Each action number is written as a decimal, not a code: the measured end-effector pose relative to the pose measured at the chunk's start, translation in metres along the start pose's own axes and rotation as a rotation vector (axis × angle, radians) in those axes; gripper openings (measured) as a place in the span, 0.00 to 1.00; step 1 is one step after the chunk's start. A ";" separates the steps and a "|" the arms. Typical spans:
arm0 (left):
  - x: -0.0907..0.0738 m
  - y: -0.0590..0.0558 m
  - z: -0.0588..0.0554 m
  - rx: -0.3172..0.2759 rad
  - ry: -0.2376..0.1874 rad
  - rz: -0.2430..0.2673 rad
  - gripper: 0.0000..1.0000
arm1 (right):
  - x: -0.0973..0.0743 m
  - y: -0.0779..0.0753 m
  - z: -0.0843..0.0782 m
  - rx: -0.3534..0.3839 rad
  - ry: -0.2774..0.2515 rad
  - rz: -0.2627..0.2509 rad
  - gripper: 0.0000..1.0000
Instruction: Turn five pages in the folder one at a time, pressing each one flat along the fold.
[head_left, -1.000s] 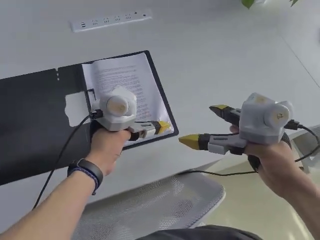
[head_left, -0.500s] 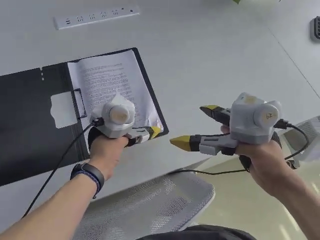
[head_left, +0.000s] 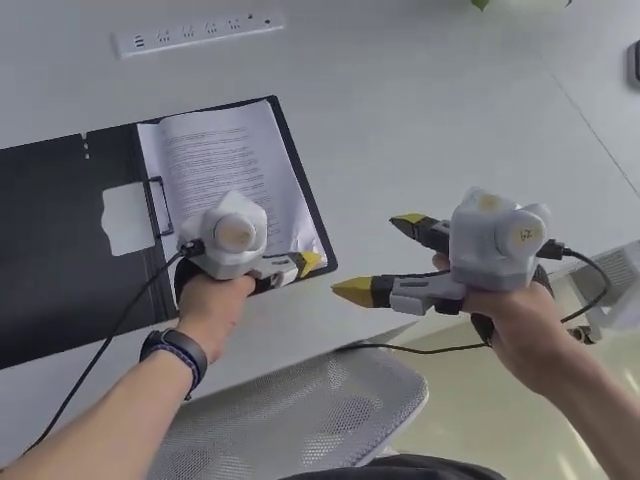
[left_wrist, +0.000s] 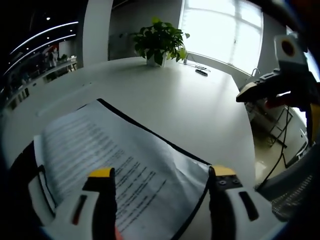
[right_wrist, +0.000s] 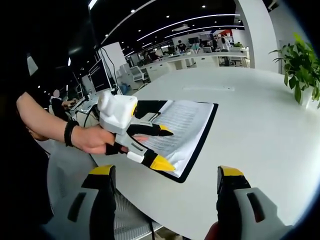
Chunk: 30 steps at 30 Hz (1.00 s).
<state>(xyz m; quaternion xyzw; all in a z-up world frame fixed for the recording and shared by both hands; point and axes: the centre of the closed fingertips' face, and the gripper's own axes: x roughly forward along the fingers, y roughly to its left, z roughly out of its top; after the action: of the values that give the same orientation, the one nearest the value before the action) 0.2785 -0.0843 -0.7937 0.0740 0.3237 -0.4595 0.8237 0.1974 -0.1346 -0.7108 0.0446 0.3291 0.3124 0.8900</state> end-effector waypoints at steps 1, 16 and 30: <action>0.000 -0.001 0.001 -0.018 -0.008 -0.008 0.76 | 0.000 0.000 0.000 0.000 -0.001 0.001 0.83; 0.007 0.003 -0.009 0.121 0.012 0.092 0.67 | 0.000 0.003 0.004 -0.003 -0.003 0.004 0.82; 0.004 0.006 -0.008 0.102 0.000 0.079 0.61 | 0.021 -0.002 0.008 0.008 -0.008 0.037 0.80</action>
<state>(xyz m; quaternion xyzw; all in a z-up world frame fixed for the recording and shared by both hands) 0.2808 -0.0804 -0.8030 0.1288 0.2968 -0.4425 0.8364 0.2158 -0.1225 -0.7168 0.0556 0.3260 0.3271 0.8852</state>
